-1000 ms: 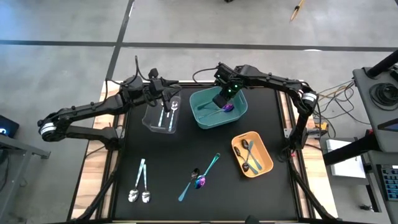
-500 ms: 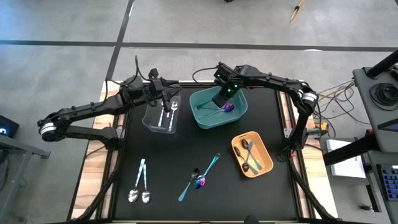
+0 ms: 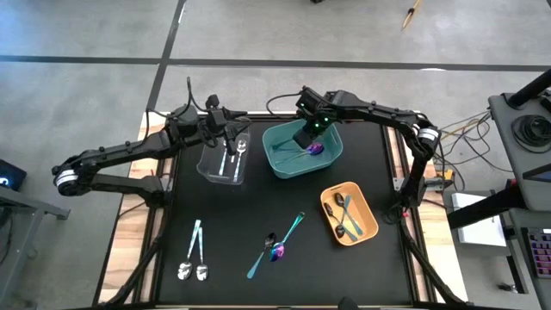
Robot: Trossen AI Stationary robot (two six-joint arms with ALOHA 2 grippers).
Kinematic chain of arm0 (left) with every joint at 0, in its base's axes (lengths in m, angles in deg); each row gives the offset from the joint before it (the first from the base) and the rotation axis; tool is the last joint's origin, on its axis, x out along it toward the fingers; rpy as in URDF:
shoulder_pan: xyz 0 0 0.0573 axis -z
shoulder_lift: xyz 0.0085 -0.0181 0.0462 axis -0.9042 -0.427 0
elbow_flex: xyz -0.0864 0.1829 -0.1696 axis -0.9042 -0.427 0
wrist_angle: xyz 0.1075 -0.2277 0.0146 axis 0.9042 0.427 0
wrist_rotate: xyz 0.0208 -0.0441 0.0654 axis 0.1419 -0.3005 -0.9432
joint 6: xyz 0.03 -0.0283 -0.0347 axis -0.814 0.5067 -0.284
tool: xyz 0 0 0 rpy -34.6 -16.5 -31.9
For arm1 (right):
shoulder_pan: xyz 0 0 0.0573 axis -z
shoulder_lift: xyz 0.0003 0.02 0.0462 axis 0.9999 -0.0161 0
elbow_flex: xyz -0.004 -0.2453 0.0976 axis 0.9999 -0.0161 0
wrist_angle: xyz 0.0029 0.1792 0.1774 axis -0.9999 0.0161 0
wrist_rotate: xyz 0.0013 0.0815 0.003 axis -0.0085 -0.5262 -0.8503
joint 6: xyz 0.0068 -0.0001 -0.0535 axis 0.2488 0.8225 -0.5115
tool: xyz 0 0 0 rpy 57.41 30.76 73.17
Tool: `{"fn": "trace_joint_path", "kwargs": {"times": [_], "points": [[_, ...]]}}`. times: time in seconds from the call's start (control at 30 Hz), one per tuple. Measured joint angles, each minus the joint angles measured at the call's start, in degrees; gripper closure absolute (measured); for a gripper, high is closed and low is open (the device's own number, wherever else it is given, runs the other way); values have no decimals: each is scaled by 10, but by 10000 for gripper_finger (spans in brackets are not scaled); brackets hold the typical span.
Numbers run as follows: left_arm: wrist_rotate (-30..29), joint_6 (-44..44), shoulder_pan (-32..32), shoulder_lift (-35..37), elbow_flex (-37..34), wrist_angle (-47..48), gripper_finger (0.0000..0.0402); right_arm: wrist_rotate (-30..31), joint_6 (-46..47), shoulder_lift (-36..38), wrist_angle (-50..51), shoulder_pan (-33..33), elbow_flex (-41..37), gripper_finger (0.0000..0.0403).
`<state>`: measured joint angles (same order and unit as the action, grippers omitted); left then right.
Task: Sort silverware by color (type)
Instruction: Put the purple spoon into the green bin, then put the patterned blue spoon into the transparent bin
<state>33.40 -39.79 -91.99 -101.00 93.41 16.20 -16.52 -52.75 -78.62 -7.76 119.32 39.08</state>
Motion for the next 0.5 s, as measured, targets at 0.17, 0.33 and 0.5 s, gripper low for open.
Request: {"fn": "trace_joint_path", "kwargs": {"times": [0.17, 0.33, 0.5], "points": [[0, 0, 0, 0, 0, 0, 256, 0, 1, 0, 0, 0, 0, 345], [0, 0, 0, 0, 0, 0, 256, 0, 1, 0, -1, 0, 0, 302], [0, 0, 0, 0, 0, 0, 256, 0, 0, 0, -3, 0, 0, 271]]}}
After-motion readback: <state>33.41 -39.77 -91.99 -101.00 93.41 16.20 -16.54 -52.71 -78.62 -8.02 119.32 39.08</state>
